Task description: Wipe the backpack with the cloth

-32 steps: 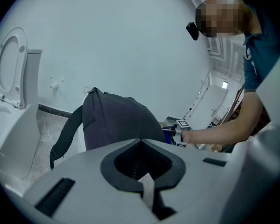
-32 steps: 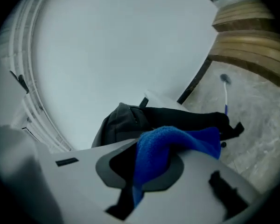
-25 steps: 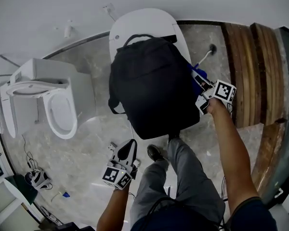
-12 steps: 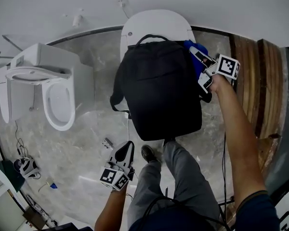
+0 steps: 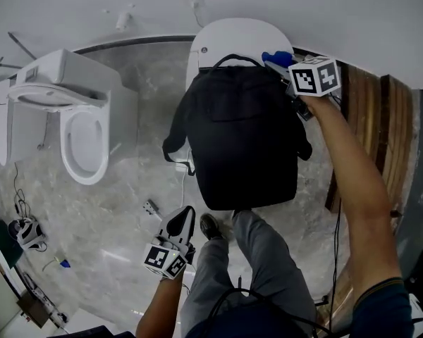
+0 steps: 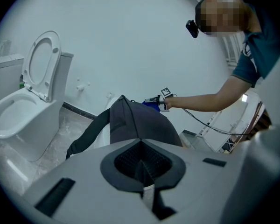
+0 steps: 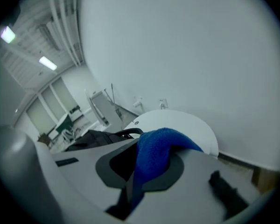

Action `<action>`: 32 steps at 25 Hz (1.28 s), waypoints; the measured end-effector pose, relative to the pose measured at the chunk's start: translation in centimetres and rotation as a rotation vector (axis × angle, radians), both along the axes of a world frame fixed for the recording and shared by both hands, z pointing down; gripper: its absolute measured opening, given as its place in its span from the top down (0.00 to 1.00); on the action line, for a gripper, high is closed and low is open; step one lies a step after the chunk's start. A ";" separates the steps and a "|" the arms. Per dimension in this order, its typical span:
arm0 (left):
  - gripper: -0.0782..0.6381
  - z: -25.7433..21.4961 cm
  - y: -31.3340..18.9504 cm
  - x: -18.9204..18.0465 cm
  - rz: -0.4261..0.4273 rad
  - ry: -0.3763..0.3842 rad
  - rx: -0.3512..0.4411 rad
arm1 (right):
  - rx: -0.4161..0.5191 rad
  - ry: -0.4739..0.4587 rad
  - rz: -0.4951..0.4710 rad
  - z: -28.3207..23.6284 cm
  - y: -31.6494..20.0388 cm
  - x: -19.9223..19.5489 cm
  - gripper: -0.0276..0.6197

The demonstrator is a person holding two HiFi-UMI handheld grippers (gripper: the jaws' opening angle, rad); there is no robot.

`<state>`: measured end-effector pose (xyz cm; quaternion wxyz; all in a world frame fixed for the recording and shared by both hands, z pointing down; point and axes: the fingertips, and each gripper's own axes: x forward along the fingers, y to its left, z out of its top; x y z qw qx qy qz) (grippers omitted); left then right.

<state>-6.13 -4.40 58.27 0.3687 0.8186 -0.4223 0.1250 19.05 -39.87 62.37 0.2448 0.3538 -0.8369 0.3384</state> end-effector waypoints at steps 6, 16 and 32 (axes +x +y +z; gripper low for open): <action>0.89 0.3 -0.2 -1.0 -0.050 0.007 -0.002 | 0.098 0.298 -0.377 1.4 -0.6 -6.7 0.93; 0.89 0.2 0.3 -4.1 -0.129 0.011 0.012 | 0.096 0.130 -0.531 2.1 1.5 -17.9 0.93; 0.89 0.9 3.3 -8.9 -0.246 0.045 0.018 | 0.166 0.753 -1.380 5.8 9.4 -26.9 0.93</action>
